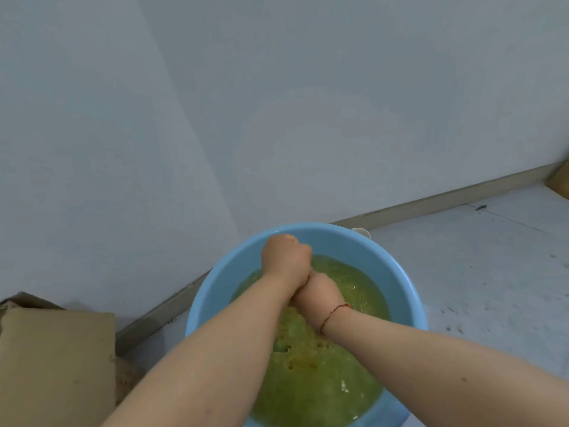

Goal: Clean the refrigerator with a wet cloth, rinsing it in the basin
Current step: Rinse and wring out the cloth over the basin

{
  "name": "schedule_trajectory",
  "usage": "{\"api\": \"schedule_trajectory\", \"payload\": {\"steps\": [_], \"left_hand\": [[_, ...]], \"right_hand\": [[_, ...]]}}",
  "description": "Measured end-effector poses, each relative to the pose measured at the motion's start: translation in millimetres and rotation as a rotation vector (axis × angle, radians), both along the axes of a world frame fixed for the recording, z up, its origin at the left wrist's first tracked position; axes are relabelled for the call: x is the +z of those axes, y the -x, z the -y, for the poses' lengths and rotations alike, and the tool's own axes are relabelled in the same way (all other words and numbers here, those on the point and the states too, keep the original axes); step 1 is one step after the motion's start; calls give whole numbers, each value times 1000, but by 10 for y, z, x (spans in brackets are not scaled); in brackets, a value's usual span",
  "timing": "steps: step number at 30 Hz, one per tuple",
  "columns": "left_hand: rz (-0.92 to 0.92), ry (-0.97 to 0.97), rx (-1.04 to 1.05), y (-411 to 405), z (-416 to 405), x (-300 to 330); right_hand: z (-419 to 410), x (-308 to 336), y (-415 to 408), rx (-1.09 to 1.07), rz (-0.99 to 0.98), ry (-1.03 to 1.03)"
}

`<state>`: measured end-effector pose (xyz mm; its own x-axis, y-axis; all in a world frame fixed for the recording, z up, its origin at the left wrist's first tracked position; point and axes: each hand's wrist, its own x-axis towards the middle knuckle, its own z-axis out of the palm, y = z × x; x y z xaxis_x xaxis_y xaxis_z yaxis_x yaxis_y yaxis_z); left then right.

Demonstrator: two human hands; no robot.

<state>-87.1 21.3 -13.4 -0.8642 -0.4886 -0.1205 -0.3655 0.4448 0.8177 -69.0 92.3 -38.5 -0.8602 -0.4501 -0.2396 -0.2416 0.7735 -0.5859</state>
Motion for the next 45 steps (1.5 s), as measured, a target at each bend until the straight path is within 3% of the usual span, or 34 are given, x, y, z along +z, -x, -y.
{"api": "schedule_trajectory", "payload": {"steps": [4, 10, 13, 18, 22, 23, 25, 28, 30, 33, 36, 37, 42, 45], "left_hand": [[113, -35, 150, 37, -21, -195], [94, -217, 400, 6, -62, -348], [56, -400, 461, -27, -51, -344], [59, -644, 274, 30, 87, -257], [-5, -616, 133, -8, 253, -104], [-46, -616, 129, -16, 307, -74], [-90, -648, 105, -51, 387, 2], [-114, -924, 72, -117, 451, 113], [-72, -1059, 42, -200, 448, 179], [19, -863, -54, -305, 468, 154], [-26, -779, -147, -380, 431, 188], [-61, -799, -184, -396, 395, 224], [-130, -805, -254, -438, 207, 344], [-122, -741, -223, -426, 195, 358]], "right_hand": [[-48, -320, 41, -123, 44, 70], [-84, -470, 28, -130, 66, 24], [-87, -427, 56, -134, 86, 33], [-175, -289, 258, -216, 52, 254], [-249, -70, 452, -62, -85, 249], [-269, -11, 496, 7, -26, 279], [-318, 80, 571, 59, 282, 497], [-383, 195, 612, -205, 810, 967], [-414, 231, 652, -328, 945, 1011], [-516, 275, 720, -372, 992, 1060], [-613, 271, 791, -320, 1118, 1497], [-609, 249, 792, -312, 1104, 1558], [-454, 241, 617, -273, 1046, 1410], [-394, 346, 538, -264, 847, 1269]]}}
